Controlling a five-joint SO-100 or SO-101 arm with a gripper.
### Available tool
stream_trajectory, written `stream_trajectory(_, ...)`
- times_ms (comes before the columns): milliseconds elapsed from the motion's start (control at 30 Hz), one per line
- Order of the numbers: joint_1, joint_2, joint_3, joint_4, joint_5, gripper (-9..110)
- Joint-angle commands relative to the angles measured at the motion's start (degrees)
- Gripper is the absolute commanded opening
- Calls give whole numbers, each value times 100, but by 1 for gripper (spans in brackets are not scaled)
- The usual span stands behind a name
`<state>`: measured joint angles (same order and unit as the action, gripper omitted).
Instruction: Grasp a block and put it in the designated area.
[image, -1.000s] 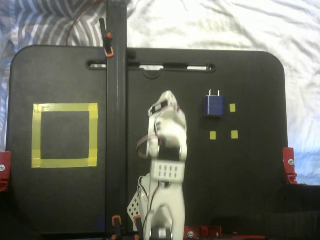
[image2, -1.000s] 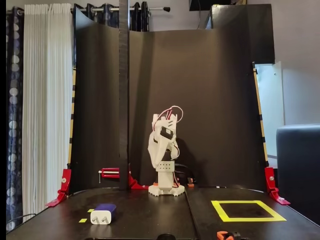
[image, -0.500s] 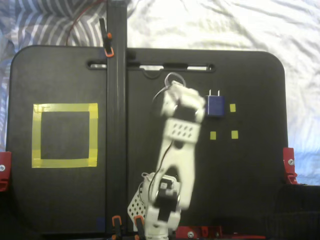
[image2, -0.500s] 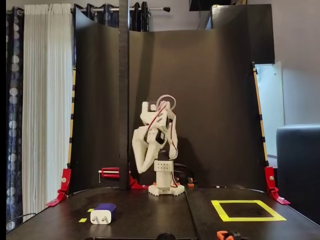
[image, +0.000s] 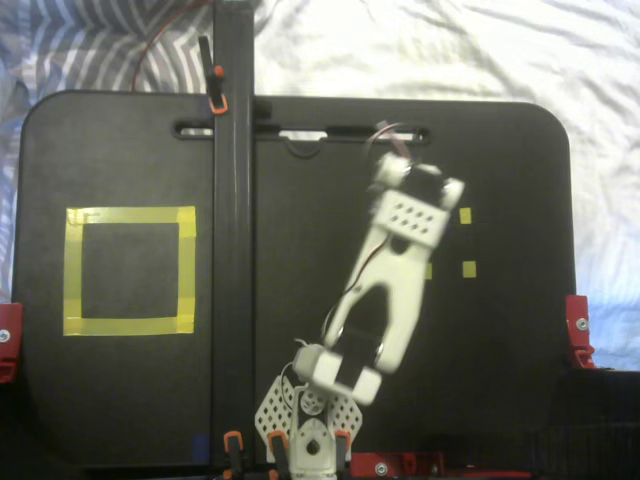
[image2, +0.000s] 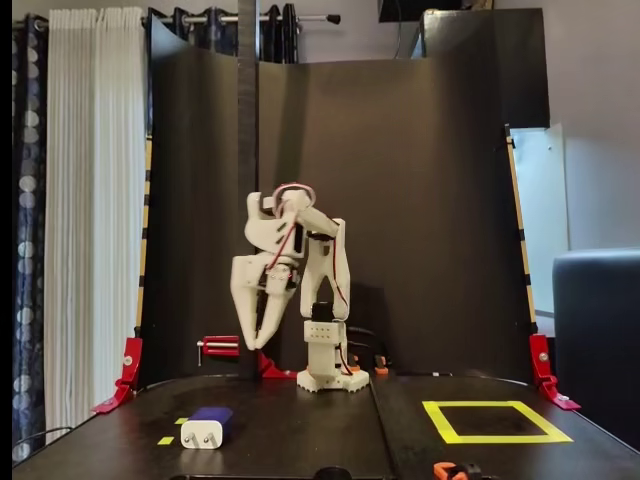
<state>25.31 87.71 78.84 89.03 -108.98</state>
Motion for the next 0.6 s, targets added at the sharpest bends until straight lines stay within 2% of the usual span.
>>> stream_trajectory(0, 229, -193, -404, 0, -308, 0)
stream_trajectory(567, 1327, -1143, -501, -967, -1775, 0)
